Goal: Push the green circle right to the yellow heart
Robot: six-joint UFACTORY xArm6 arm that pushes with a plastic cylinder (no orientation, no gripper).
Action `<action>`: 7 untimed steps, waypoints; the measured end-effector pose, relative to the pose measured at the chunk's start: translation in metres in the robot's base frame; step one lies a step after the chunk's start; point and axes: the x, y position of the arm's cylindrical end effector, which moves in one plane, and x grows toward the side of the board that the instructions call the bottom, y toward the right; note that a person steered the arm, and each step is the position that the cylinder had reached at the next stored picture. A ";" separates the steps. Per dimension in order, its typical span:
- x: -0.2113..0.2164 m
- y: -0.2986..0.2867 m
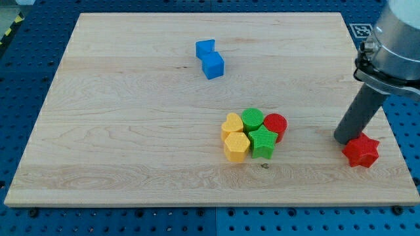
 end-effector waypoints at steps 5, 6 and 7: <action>-0.043 -0.147; -0.043 -0.149; -0.035 -0.150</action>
